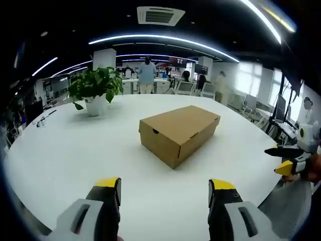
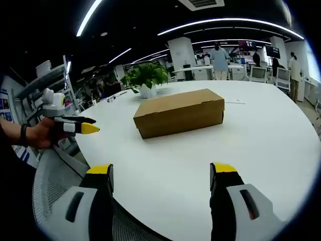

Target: Operate the shoe box by opening the lid, removing the specified soft item, and placing it in the target area until the item is outside and the box remains undamaged.

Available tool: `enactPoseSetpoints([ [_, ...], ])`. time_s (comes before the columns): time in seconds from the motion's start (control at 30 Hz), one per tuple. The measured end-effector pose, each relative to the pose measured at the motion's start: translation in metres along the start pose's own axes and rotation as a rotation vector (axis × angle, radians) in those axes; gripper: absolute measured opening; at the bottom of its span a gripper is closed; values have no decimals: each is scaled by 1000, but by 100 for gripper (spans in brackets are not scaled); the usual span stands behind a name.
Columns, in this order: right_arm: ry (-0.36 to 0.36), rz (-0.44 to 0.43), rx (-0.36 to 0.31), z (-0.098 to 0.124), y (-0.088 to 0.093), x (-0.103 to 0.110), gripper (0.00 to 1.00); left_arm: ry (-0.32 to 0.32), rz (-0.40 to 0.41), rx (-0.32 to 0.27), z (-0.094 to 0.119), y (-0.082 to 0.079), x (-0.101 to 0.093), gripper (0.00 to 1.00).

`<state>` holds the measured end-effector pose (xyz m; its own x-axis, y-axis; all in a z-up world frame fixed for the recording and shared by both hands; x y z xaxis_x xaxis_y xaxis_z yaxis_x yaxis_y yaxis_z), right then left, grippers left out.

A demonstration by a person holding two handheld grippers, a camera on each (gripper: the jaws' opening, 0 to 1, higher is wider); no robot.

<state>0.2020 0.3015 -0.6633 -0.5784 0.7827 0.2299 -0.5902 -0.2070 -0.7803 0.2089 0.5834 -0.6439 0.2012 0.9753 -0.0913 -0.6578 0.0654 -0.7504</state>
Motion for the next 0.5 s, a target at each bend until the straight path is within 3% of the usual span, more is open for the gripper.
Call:
enactPoseSetpoints([
  [0.5,4,-1,-6,1,-1,-1,74,2,3,2,0,0,0,72],
])
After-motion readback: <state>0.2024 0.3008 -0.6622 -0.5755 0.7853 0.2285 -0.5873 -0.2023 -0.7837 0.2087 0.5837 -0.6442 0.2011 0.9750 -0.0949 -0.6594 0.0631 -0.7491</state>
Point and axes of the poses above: the point that each gripper's makers call its tool centre point, and the gripper's own axes: z roughly backward along the fingers, x roughly to its left, y roughly out of its underside, the point moved 4 cm from there along z, roughly backward along the fingers, and after that the axes turned 11 degrees about x, right-handed, at the moved point
